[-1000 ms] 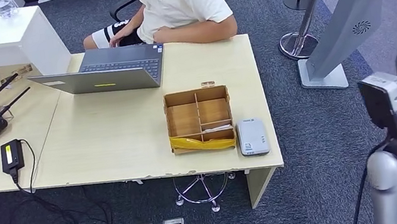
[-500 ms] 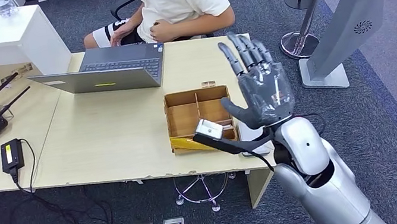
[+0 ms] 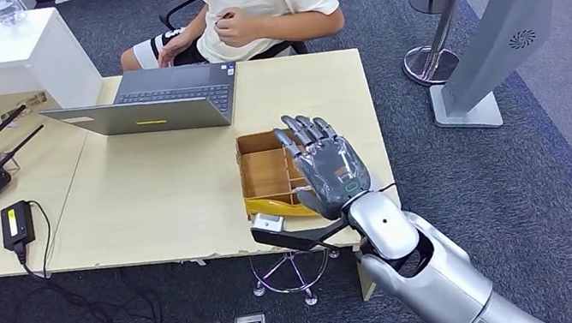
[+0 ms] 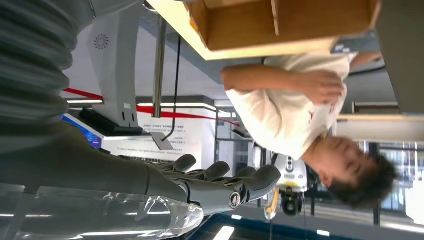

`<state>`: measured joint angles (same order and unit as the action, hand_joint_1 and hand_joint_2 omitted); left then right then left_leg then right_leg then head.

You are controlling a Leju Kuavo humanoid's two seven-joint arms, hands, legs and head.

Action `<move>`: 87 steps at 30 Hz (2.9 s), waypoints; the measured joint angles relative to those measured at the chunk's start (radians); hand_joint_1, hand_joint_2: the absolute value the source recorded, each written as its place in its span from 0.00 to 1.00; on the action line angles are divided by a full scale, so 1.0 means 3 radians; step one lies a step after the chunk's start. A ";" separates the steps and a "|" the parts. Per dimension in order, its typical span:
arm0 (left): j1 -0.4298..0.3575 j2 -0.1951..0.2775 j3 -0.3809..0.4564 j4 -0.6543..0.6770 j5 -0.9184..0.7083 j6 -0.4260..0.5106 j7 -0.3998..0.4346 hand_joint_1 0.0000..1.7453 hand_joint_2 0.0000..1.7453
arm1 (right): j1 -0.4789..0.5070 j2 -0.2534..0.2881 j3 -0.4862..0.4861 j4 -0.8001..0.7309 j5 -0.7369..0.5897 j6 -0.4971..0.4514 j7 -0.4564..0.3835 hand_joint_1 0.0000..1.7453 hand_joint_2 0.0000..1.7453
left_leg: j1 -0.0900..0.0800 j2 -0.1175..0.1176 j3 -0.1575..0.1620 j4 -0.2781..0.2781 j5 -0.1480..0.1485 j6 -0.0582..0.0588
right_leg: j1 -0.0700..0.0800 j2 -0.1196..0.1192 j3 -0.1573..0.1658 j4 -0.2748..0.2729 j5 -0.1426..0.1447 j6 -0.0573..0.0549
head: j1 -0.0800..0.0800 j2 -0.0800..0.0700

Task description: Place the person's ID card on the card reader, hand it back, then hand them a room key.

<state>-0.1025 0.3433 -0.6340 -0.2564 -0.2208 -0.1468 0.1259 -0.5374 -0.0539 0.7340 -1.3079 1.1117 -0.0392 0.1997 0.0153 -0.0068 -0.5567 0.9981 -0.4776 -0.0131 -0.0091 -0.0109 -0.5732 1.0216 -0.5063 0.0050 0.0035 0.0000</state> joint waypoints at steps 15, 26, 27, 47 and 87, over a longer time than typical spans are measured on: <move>-0.0039 0.0000 -0.0069 -0.0003 -0.0069 -0.0034 0.0024 0.00 1.00 | -0.0075 0.0040 0.0131 0.0607 -0.0010 0.0051 0.0105 0.00 1.00 | 0.0000 0.0003 0.0001 0.0000 0.0000 0.0000 | 0.0000 0.0004 -0.0003 0.0000 0.0000 0.0000 | 0.0001 0.0000; -0.0082 -0.0001 -0.0084 -0.0013 -0.0106 -0.0064 0.0063 0.00 1.00 | -0.0080 0.0057 0.0130 0.0825 -0.0017 0.0023 0.0132 0.00 1.00 | 0.0000 0.0004 0.0001 0.0001 0.0000 0.0000 | 0.0000 0.0006 -0.0003 0.0000 0.0000 0.0000 | 0.0000 0.0000; -0.0084 -0.0001 -0.0084 -0.0013 -0.0106 -0.0067 0.0066 0.00 1.00 | -0.0081 0.0060 0.0129 0.0840 -0.0017 0.0024 0.0132 0.00 1.00 | 0.0000 0.0005 0.0001 0.0001 0.0000 0.0000 | 0.0000 0.0006 -0.0003 0.0000 0.0000 0.0000 | 0.0000 0.0000; -0.0113 -0.0021 -0.0107 -0.0013 -0.0116 -0.0086 0.0095 0.00 1.00 | -0.0265 0.0230 0.0130 0.1217 0.0005 0.0026 0.0039 0.07 1.00 | 0.0000 0.0010 0.0002 0.0001 0.0000 0.0000 | 0.0000 0.0012 -0.0003 0.0000 0.0000 0.0000 | 0.0000 0.0000; -0.0094 -0.0031 -0.0121 -0.0013 -0.0091 -0.0064 0.0102 0.00 1.00 | -0.0396 0.0420 0.0135 0.1704 0.0043 -0.0034 -0.0015 0.78 1.00 | 0.0000 0.0011 0.0002 0.0001 0.0000 0.0000 | 0.0000 0.0012 -0.0003 0.0000 0.0000 0.0000 | 0.0001 0.0000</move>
<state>-0.1306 0.3342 -0.6702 -0.2602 -0.2480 -0.1659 0.1564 -0.6564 0.0720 0.7744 -0.7966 1.1246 -0.0493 0.1951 0.0152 -0.0036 -0.5562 0.9983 -0.4777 -0.0132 -0.0091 -0.0074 -0.5740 1.0216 -0.5062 0.0049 0.0037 0.0000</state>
